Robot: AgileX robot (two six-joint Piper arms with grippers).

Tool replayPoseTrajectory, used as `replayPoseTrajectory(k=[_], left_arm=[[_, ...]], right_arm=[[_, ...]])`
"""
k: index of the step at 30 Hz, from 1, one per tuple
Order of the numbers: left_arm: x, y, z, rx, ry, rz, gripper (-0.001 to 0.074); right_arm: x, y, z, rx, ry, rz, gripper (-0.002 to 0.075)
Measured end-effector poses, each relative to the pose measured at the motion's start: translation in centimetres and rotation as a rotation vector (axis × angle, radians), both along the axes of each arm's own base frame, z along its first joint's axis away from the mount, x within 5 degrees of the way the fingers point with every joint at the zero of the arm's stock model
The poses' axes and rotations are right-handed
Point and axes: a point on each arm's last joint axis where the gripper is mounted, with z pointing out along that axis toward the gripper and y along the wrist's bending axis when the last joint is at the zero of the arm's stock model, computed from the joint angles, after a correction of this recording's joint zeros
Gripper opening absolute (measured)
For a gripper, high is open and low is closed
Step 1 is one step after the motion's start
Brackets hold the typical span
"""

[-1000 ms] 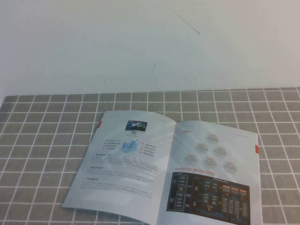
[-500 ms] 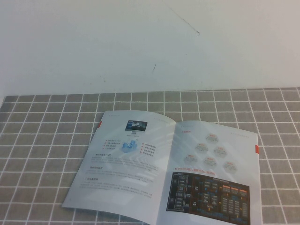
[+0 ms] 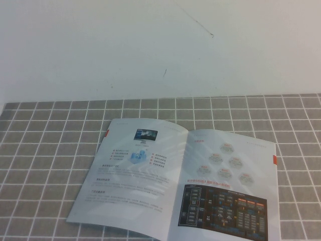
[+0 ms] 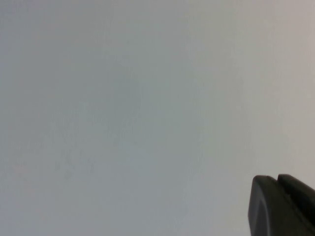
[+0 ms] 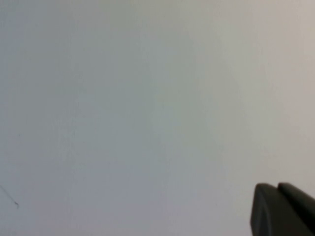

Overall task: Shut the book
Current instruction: 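Close the open booklet and leave it lying on the table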

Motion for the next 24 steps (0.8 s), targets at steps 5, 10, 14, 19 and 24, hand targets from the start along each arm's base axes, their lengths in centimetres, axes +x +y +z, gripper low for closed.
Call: replayPoseTrajectory(k=[5,10,14,19,24], left_arm=[[0.0,0.0,0.0,0.0,-0.004,0.0,-0.0004],[0.3,0.1,-0.3,-0.018,0.051,0.004,-0.0004],[0.5,0.3,0.8,-0.038,0.21,0.016,-0.0004],[-0.3,0.4,4.8,-0.033,0.279,0.027,-0.0004],[0.4,0.4,8.2,0.024,0.342,0.064,-0.0004]], right_arm=[[-0.3,0.0,0.5,-0.005,-0.064,-0.001,-0.0002],[-0.2,0.0,0.6,-0.003,-0.047,-0.001,-0.0002],[-0.4,0.0,2.1,-0.002,0.016,0.0,-0.0002],[-1.3,0.1,5.0,-0.009,0.055,-0.001,-0.0002],[-2.0,0.2,7.0,0.022,0.144,0.011,-0.0002]])
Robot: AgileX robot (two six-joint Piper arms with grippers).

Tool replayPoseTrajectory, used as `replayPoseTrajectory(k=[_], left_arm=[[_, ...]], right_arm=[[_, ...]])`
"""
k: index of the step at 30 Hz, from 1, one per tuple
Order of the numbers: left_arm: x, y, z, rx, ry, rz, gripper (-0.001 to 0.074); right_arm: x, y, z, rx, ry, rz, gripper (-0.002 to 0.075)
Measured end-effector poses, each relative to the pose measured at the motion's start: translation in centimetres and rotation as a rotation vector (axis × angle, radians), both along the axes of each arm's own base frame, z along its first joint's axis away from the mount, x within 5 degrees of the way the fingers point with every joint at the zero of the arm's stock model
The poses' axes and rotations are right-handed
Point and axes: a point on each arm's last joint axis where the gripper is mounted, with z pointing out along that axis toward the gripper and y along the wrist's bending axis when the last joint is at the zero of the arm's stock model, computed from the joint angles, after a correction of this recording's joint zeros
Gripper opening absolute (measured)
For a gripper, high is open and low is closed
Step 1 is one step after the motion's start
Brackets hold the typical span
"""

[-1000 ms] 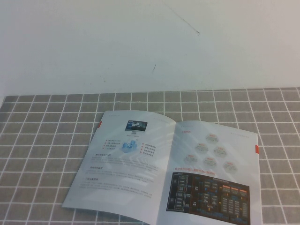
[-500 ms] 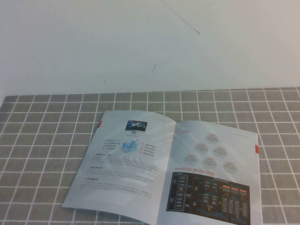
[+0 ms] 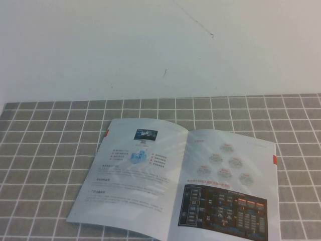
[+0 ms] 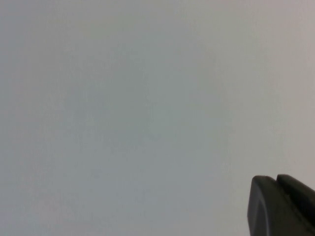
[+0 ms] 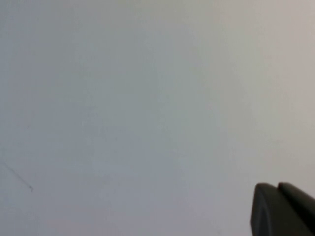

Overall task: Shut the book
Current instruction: 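Close the open booklet and leave it lying on the table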

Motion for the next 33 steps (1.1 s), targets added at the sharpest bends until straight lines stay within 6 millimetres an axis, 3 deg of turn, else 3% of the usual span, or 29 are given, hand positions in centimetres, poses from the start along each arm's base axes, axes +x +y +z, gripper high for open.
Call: replayPoseTrajectory(k=[5,9,13,20,25,33], left_arm=[[1.8,0.1,2.6,0.039,0.107,0.018,-0.0004],[4.1,0.2,3.4,0.09,0.325,0.038,-0.0004],[6.6,0.2,3.5,0.098,0.527,0.03,-0.0004],[10.2,-0.8,1.8,-0.129,0.68,-0.098,-0.0004],[12.9,-1.6,0.0,-0.187,0.805,-0.179,-0.0004],[17.4,-3.5,-3.6,-0.239,1.005,-0.394,-0.0004]], right_arm=[[1.1,-0.1,1.0,0.014,0.143,0.002,-0.0002],[2.2,-0.1,2.1,0.022,0.253,0.003,-0.0002],[3.8,-0.2,3.0,0.015,0.382,0.003,-0.0002],[8.5,0.5,3.7,0.012,0.659,0.127,-0.0002],[12.5,1.8,2.3,-0.012,0.788,0.324,-0.0002],[19.4,3.2,-2.6,0.023,0.91,0.558,-0.0002]])
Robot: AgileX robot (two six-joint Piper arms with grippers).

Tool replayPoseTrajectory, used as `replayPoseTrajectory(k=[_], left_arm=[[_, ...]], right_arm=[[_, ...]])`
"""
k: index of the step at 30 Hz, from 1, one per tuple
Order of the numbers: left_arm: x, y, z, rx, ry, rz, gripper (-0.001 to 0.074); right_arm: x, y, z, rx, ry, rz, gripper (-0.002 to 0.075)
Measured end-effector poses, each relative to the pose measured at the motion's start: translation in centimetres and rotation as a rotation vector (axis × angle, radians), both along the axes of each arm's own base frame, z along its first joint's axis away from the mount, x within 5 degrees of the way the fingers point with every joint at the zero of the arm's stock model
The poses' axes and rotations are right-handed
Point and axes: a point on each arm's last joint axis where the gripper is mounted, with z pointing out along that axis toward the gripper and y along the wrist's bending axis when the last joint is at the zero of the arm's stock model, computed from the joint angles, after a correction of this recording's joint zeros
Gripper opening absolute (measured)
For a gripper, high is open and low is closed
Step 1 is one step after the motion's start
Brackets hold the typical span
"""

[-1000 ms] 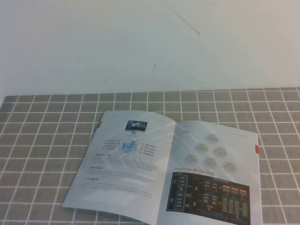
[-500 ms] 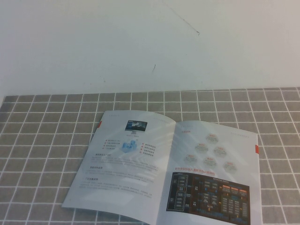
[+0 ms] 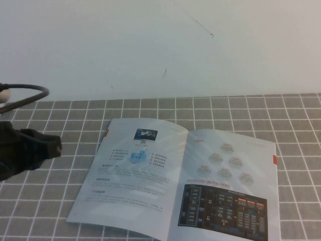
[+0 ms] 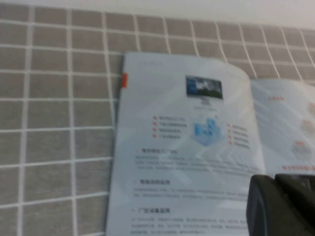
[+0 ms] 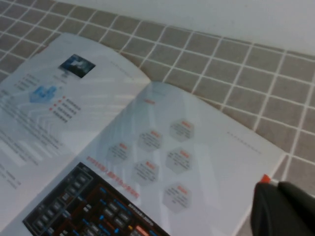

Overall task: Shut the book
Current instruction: 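Close the open booklet and leave it lying on the table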

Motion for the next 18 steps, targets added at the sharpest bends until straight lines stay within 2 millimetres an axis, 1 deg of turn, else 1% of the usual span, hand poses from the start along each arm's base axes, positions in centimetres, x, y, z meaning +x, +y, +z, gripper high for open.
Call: replayPoseTrajectory(k=[3,4,6,7,10,13,16,18], left_arm=[[1.6,-0.8,-1.5,-0.025,0.084,-0.116,-0.0004],[2.5,-1.0,-2.4,-0.025,0.11,-0.148,-0.0004],[3.6,-1.2,-3.7,-0.012,0.114,-0.2,-0.0004],[4.1,-1.3,-4.0,-0.015,0.103,-0.208,-0.0004],[5.7,-1.3,-5.2,-0.001,0.065,-0.215,-0.0004],[7.1,-1.0,-6.7,0.01,0.074,-0.183,-0.0004],[8.5,-0.6,-8.5,0.038,0.103,-0.138,-0.0004],[9.7,-0.3,-9.5,0.06,0.119,-0.117,-0.0004]], right_arm=[[1.8,1.1,-2.1,0.024,0.037,0.076,-0.0002],[2.2,1.6,-2.8,0.027,0.052,0.103,-0.0002],[2.9,2.5,-4.1,0.015,0.08,0.147,-0.0002],[3.3,3.1,-4.9,0.006,0.1,0.174,-0.0002],[4.0,4.8,-7.5,-0.014,0.172,0.247,-0.0002],[4.3,6.1,-10.0,-0.029,0.255,0.3,-0.0002],[4.6,6.5,-12.3,-0.052,0.317,0.318,-0.0002],[4.9,6.4,-13.3,-0.071,0.338,0.315,-0.0002]])
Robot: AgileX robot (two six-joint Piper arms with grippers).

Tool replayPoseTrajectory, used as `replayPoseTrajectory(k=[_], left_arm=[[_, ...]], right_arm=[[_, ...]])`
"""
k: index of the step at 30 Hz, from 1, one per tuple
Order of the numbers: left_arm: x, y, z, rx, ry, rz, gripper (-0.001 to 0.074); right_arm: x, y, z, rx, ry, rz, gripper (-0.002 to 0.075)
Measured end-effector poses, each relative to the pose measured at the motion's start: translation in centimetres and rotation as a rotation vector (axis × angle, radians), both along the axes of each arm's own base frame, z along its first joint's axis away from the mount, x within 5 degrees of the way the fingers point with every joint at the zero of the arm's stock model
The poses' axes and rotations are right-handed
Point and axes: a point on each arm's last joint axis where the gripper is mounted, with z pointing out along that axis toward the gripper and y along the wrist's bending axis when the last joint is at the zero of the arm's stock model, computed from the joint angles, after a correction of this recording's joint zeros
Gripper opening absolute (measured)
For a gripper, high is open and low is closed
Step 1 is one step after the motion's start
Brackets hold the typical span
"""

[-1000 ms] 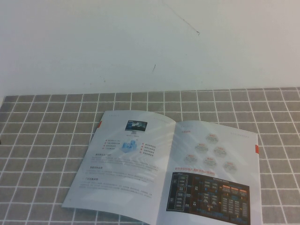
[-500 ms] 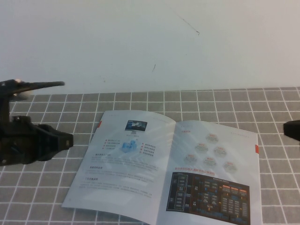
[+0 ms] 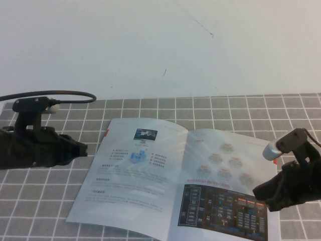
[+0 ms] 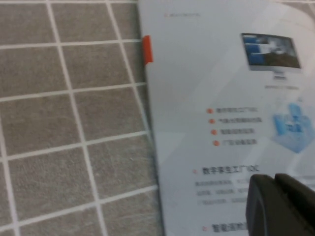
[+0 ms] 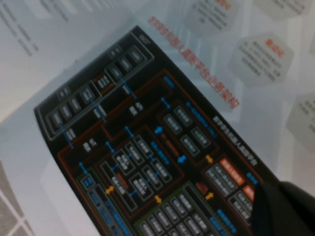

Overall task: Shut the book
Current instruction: 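Close the open booklet and leave it lying on the table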

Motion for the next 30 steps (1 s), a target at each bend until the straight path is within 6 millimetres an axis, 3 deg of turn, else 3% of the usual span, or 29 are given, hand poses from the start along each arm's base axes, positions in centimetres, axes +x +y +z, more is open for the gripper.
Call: replayPoseTrajectory(k=[10,21,30], left_arm=[[4.6,0.6,-2.4,0.098,0.039,-0.003,-0.0004],[5.6,0.8,-6.1,0.196,0.124,0.011,-0.0004],[5.9,-0.9,-6.8,0.231,0.117,-0.04,-0.0004]], right_arm=[[0.3,-0.1,-2.6,-0.046,0.056,0.012,-0.0002],[0.5,-0.2,-3.2,-0.063,0.059,0.004,-0.0002],[0.6,-0.4,-3.4,-0.079,0.056,-0.009,-0.0002]])
